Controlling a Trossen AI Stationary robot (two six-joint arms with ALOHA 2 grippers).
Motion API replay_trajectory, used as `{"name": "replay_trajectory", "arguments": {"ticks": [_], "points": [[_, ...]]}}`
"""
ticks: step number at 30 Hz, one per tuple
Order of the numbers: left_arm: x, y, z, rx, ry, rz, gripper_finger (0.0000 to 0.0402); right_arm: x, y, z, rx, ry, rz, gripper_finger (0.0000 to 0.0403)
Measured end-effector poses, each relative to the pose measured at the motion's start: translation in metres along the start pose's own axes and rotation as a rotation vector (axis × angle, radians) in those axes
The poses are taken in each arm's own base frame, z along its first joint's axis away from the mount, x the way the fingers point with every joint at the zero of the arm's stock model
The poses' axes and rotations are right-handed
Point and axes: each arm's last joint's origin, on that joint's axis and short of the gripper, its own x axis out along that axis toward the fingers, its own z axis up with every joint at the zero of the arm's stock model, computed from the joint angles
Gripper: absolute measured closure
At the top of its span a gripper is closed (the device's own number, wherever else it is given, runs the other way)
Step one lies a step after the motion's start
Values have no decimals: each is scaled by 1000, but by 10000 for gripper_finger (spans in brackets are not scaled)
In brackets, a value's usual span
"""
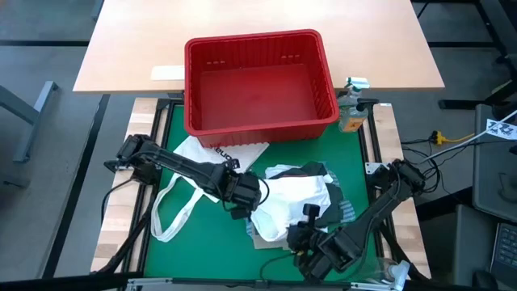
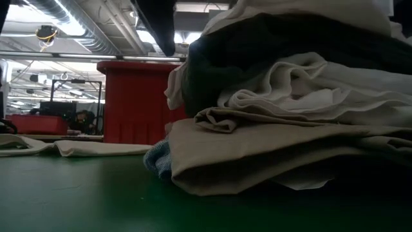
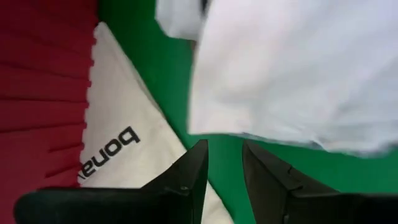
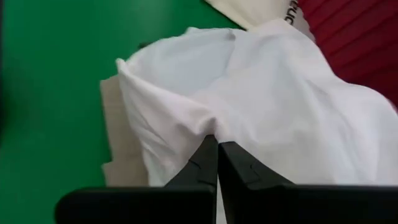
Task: Fold Laundry from Bin
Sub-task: Fold the white underwear
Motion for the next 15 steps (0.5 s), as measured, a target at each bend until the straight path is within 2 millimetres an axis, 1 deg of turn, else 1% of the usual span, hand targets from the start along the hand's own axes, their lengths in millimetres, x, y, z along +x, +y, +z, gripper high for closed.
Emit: {"name": "replay_trajectory", "arguments": {"ticks": [3, 7, 10, 15], "points": [[-7, -9, -5, 19, 4, -60, 314, 4, -6, 3, 7, 13, -19, 401], [-16, -32, -13, 56, -19, -173, 319, 2, -7, 4, 9, 9, -17, 401], [-22, -54, -16, 75, -96, -252, 320, 0, -8, 4, 10, 6, -12, 401], [-37, -81, -15, 87, -280, -346, 318, 0, -8, 4, 11, 6, -11, 400]]}}
